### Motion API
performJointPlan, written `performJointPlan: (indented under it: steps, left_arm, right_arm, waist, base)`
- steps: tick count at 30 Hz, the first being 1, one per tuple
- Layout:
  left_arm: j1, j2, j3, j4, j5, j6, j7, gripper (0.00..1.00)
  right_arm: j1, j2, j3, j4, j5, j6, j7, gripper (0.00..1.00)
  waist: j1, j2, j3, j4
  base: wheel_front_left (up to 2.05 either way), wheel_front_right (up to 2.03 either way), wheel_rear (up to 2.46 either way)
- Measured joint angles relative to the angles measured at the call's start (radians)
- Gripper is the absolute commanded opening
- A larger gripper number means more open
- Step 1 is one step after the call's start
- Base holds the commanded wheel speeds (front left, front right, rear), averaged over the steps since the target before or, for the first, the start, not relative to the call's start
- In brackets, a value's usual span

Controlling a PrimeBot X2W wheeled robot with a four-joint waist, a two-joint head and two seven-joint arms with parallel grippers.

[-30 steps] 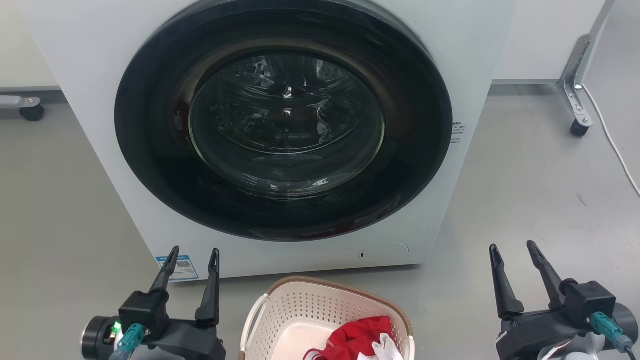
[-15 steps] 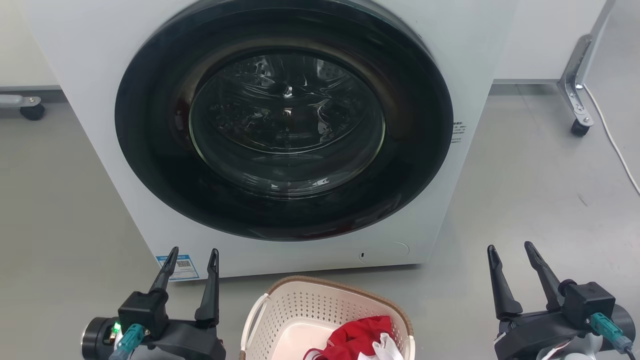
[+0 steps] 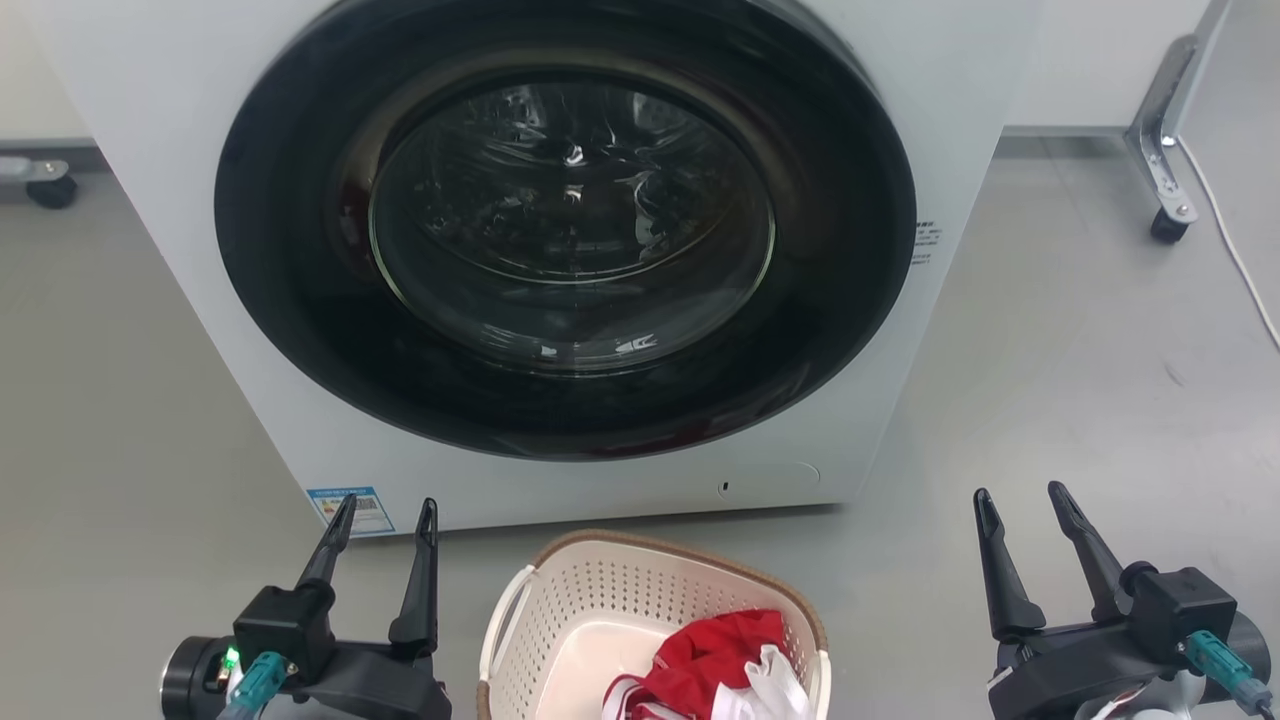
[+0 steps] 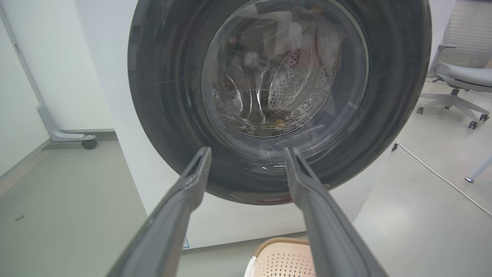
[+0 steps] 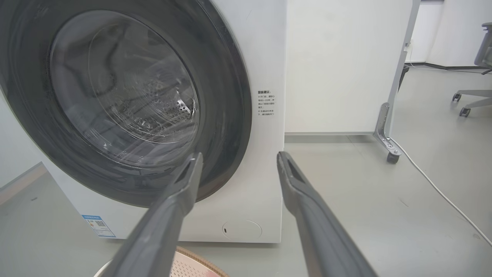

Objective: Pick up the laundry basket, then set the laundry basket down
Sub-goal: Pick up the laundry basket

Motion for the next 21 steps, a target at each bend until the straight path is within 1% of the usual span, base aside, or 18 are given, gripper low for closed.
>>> performJointPlan:
  steps: [8,21]
  left_arm:
    - [-0.007,0.0,0.003,-0.036,0.005,0.004,0.012,1.0]
    - [-0.08,-0.007,0.004,-0.05,0.012,0.004,0.032,1.0]
  right_arm:
    - [-0.005,0.001,-0.014,-0.039,-0.001,0.0,0.0,1.0]
    - [-0.065,0.0,-0.03,-0.068,-0.006,0.006,0.0,1.0]
  waist:
    - [0.0,0.0,0.08,-0.003]
    - [0.0002,0.0001,0.258,-0.014]
  base:
    - [0.0,0.0,0.0]
    - [0.0,0.0,0.0]
